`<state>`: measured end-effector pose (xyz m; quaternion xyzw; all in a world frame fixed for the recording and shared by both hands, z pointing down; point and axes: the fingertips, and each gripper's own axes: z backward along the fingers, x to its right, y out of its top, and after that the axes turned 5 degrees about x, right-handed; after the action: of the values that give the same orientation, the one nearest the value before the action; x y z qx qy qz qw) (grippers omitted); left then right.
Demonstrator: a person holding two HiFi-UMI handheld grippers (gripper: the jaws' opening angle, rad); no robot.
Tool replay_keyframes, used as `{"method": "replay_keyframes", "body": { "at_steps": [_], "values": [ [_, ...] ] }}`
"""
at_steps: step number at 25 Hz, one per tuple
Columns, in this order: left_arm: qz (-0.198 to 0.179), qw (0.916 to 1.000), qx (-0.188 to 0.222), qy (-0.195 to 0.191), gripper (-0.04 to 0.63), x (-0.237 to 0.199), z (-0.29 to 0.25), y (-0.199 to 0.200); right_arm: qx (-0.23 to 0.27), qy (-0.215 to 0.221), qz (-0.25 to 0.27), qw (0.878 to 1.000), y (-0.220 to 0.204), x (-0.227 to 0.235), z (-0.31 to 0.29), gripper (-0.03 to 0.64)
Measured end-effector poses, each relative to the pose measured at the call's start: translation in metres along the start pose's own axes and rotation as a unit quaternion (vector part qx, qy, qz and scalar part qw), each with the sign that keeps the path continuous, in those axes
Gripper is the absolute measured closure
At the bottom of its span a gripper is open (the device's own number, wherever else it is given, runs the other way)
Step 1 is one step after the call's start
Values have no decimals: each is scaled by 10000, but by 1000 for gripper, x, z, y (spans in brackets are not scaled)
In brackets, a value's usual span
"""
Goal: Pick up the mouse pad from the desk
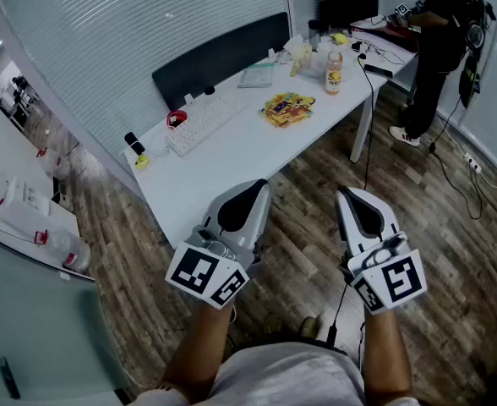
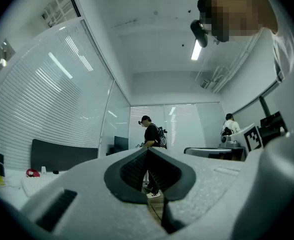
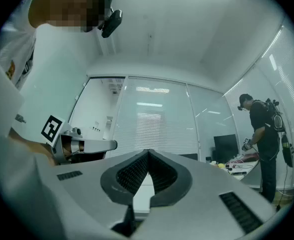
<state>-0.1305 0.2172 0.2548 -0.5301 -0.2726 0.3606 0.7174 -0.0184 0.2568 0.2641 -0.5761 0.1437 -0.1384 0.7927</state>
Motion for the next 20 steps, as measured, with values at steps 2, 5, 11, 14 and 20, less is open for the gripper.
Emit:
{"method": "replay_keyframes", "body": {
  "at_steps": [2, 5, 11, 14, 20],
  "values": [
    [-1, 10000, -5, -10, 580, -1, 0, 0, -20, -2, 6, 10000, -1, 0, 0, 604],
    [6, 10000, -20, -28, 580, -1, 0, -1, -43, -2, 25, 10000, -1, -1, 0, 604],
    [45, 10000, -37, -50, 580, -3, 2, -3, -33, 8, -17, 10000, 1, -3, -2, 604],
    [86, 9999, -35, -42, 580, -7, 2, -5, -64, -6, -32, 10000, 0, -4, -4, 604],
    [149, 9999, -17, 0, 580, -20, 5, -9, -101, -97, -77, 9999, -8, -4, -10, 604]
  ]
}}
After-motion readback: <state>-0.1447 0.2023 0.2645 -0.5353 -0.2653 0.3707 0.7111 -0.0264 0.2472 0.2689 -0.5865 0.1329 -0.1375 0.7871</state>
